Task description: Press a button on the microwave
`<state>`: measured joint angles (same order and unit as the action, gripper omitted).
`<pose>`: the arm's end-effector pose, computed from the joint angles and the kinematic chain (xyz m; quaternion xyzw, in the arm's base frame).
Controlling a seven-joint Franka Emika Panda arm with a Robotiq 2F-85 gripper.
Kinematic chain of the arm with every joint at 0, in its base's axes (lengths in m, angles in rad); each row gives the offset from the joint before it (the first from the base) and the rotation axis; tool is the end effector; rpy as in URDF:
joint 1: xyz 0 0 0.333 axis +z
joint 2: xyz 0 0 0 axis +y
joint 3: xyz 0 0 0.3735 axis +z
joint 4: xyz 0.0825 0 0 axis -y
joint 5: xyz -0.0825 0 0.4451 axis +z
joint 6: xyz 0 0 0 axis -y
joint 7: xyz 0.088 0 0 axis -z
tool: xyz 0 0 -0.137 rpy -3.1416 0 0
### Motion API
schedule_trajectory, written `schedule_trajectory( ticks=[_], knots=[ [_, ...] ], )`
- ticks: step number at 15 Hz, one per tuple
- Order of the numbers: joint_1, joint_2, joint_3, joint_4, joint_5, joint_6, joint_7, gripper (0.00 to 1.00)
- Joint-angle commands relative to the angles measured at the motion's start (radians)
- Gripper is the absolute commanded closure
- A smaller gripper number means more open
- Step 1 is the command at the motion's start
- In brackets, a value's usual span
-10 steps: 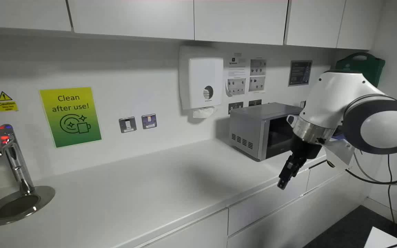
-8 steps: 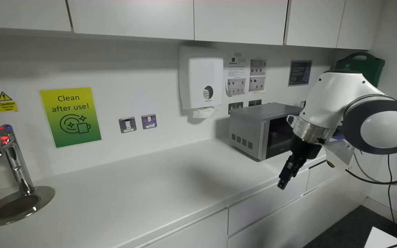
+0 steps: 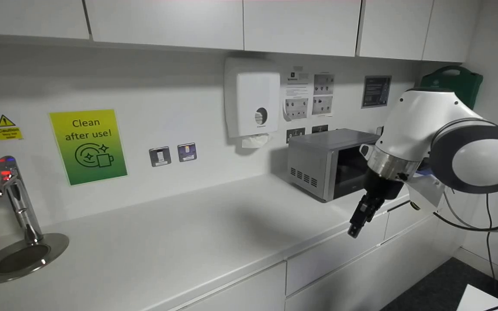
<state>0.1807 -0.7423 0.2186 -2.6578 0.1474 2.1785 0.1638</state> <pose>0.3455 0.1555 0.4750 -0.9898 -0.0639 -0.1249 0.0244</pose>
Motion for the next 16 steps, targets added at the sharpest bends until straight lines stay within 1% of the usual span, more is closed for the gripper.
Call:
schedule_trajectory(
  ticks=[1,4,5,6,7,10,14,16],
  knots=[
    [0.004,0.001,-0.004,0.002,-0.004,-0.003,0.003,0.0],
    [0.004,0.001,-0.004,0.002,-0.004,-0.003,0.003,0.0],
    [0.007,-0.008,-0.022,-0.01,0.039,0.058,0.022,0.0],
    [0.003,-0.013,-0.038,-0.011,0.074,0.076,0.047,0.0],
    [-0.011,-0.017,-0.047,-0.009,0.085,0.087,0.064,0.0],
    [-0.068,-0.061,-0.117,-0.01,0.09,0.089,0.083,0.0],
    [-0.184,-0.158,-0.231,0.009,0.073,0.04,0.079,0.0],
    [-0.233,-0.192,-0.297,0.032,0.094,0.022,0.077,0.0]
  ],
)
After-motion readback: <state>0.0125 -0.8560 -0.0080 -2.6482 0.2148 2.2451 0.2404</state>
